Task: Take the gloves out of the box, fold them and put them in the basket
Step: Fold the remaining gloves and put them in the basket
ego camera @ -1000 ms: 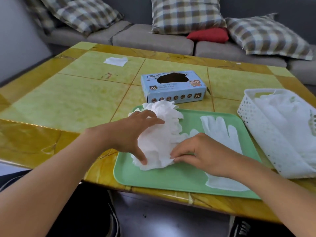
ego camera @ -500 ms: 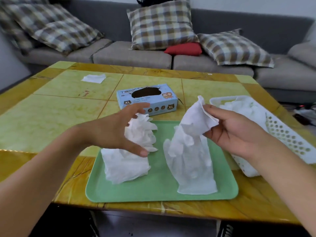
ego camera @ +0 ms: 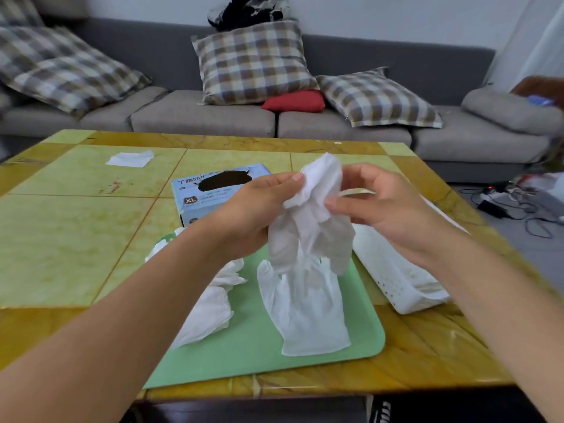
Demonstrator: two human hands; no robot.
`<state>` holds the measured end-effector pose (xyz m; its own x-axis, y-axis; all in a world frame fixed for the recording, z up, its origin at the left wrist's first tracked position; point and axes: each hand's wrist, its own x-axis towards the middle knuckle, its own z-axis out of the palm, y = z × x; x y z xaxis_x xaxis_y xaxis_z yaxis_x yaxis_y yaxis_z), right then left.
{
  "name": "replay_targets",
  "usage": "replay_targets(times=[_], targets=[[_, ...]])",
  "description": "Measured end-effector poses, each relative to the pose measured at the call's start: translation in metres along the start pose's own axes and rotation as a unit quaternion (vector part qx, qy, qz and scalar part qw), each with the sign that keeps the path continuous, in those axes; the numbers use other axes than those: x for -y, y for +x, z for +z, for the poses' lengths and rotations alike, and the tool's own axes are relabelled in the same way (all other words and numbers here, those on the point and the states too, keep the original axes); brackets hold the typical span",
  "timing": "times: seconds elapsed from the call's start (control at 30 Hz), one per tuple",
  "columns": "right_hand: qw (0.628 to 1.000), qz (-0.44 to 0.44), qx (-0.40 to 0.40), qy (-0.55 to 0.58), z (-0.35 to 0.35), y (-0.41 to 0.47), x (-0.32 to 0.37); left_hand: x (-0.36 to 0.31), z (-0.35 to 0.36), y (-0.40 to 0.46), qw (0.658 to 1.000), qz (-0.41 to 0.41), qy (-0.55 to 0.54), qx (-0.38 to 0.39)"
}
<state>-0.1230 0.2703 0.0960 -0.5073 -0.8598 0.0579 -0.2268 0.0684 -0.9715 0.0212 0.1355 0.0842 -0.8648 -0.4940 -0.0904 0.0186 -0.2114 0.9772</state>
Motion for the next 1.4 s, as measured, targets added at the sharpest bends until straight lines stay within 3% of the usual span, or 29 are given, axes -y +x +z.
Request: replay_targets(times=[0.1, 0.23, 0.33, 0.4, 0.47, 0.57, 0.67, 0.73, 0.9, 1.0, 1.1, 1.2, 1.27, 1.4], targets=[[0.992, 0.059, 0.07, 0.082, 0.016, -0.001, -0.009, 0.006, 0.008, -0.002, 0.997, -0.073, -0.018, 0.026], [0.989, 0.067, -0.036, 0.124, 0.026, 0.007, -0.017, 0.008, 0.0, -0.008, 0.982, -0.154, -0.02, 0.106], [0.986, 0.083, -0.067, 0.128, 0.031, 0.007, -0.022, 0.017, -0.01, -0.017, 0.987, -0.056, 0.092, 0.119], [0.988, 0.086, -0.073, 0.101, 0.033, 0.006, -0.023, 0.025, -0.013, -0.017, 0.978, 0.01, 0.2, 0.065], [0.99, 0.098, -0.049, 0.087, 0.03, 0.004, -0.023, 0.027, -0.016, -0.014, 0.97, 0.049, 0.239, 0.001], [0.986, 0.127, 0.031, 0.102, 0.021, 0.005, -0.021, 0.023, -0.019, -0.009, 0.974, 0.029, 0.222, -0.033], [0.985, 0.131, 0.037, 0.11, 0.016, 0.02, -0.02, 0.02, -0.024, 0.007, 0.953, -0.004, 0.29, -0.092], [0.991, 0.102, 0.007, 0.088, 0.017, 0.034, -0.013, 0.01, -0.025, 0.02, 0.955, 0.009, 0.277, -0.105], [0.99, -0.086, -0.05, 0.1, 0.01, 0.053, 0.009, -0.034, -0.022, 0.022, 0.965, 0.19, 0.166, -0.075], [0.99, -0.134, -0.026, -0.023, 0.007, 0.04, -0.006, -0.017, -0.024, 0.009, 0.944, 0.218, 0.246, -0.033], [0.978, -0.077, 0.06, -0.182, 0.017, 0.015, -0.053, 0.043, -0.039, 0.001, 0.909, 0.174, 0.379, 0.013], [0.92, -0.064, 0.132, -0.363, 0.022, -0.009, -0.088, 0.099, -0.051, -0.013, 0.899, 0.121, 0.415, 0.063], [0.865, -0.084, 0.163, -0.467, 0.026, -0.02, -0.093, 0.12, -0.051, -0.02, 0.874, 0.155, 0.453, 0.085], [0.816, -0.115, 0.169, -0.54, 0.024, -0.032, -0.08, 0.127, -0.046, -0.03, 0.813, 0.258, 0.521, 0.037]])
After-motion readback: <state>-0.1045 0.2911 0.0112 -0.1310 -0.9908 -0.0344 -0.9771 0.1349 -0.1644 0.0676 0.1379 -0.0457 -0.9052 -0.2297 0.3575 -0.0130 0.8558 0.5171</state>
